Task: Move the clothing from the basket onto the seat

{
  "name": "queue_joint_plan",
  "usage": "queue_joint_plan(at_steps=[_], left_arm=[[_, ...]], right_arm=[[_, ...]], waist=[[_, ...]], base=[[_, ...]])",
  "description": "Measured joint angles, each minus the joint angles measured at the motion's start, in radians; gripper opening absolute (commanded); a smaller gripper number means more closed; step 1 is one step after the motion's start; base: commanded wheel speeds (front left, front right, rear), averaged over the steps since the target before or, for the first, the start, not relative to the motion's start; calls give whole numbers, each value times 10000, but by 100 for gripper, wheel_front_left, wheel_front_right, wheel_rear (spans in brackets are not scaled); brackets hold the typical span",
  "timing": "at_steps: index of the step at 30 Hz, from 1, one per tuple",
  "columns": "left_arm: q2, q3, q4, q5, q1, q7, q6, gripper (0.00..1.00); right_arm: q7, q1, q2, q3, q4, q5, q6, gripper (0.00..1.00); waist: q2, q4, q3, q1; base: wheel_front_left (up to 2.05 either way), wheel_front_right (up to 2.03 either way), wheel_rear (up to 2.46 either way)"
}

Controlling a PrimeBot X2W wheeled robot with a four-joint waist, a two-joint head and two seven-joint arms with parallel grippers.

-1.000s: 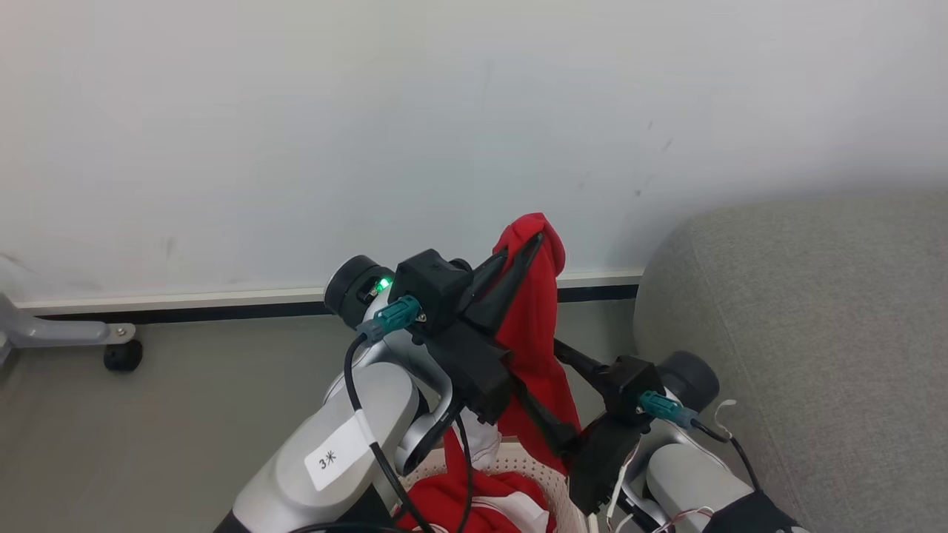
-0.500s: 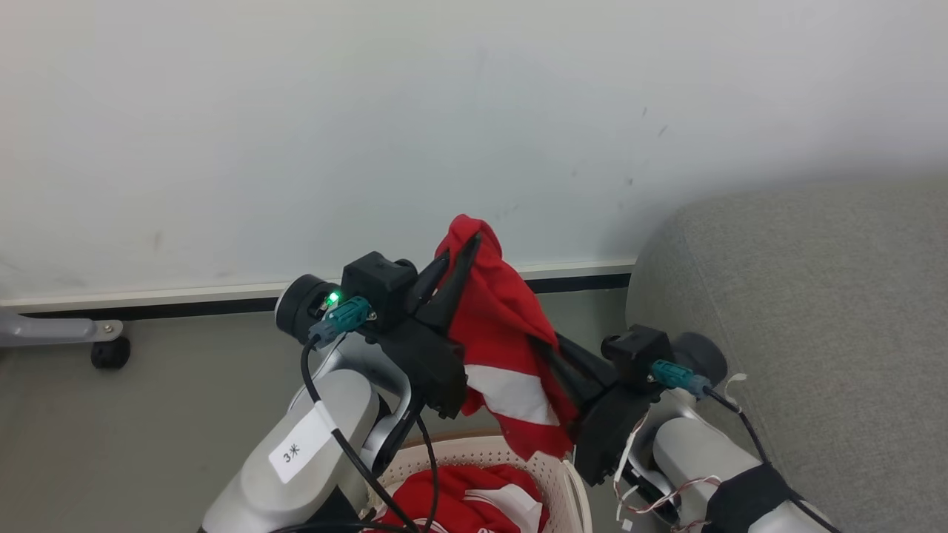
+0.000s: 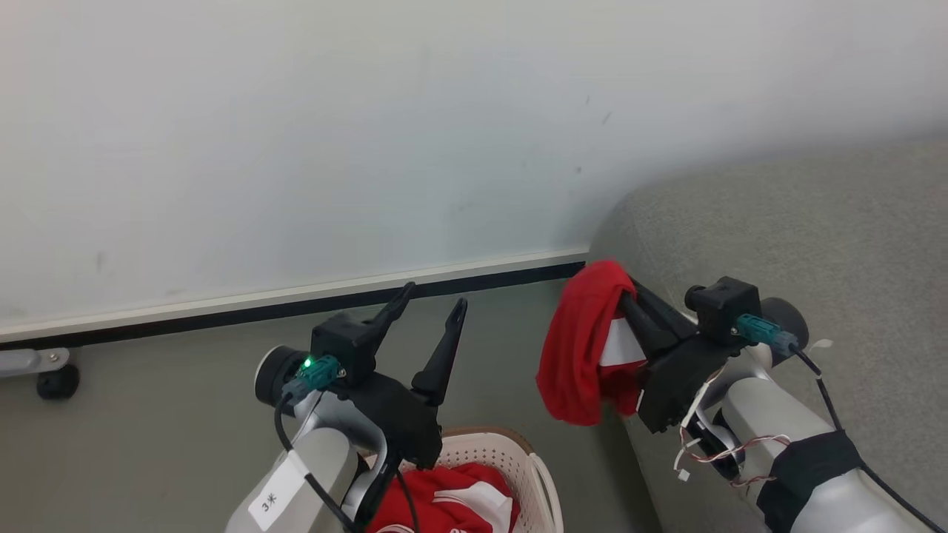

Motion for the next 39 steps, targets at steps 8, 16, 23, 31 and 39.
queue_joint_plan(at_steps=[8, 16, 23, 31, 39], left_arm=[[-33, -40, -205, -130, 918, -217, -2, 100], [-155, -165, -579, -134, 1602, -403, 88, 100], [-290, -270, -920, -127, 1803, -477, 270, 100], [-334, -573, -1419, 115, 1826, -508, 366, 100], [-232, -848, -1810, 688, 1483, -506, 451, 100]], right_arm=[[0, 188, -617, -370, -435, 23, -130, 0], [0, 862, -1342, -596, -1413, -148, -470, 0], [0, 932, -1737, -826, -2031, -171, -556, 0], [0, 612, -2280, -1354, -2374, -105, -583, 0], [-2, -1314, -2399, -2092, -2073, 453, -353, 0]], waist=[[0, -676, 2, 0], [0, -1699, 6, 0], [0, -2536, 115, -1], [0, -3028, 696, 0], [0, -2990, 1700, 0]], base=[[0, 0, 0], [0, 0, 0], [0, 0, 0], [0, 0, 0], [0, 0, 0]])
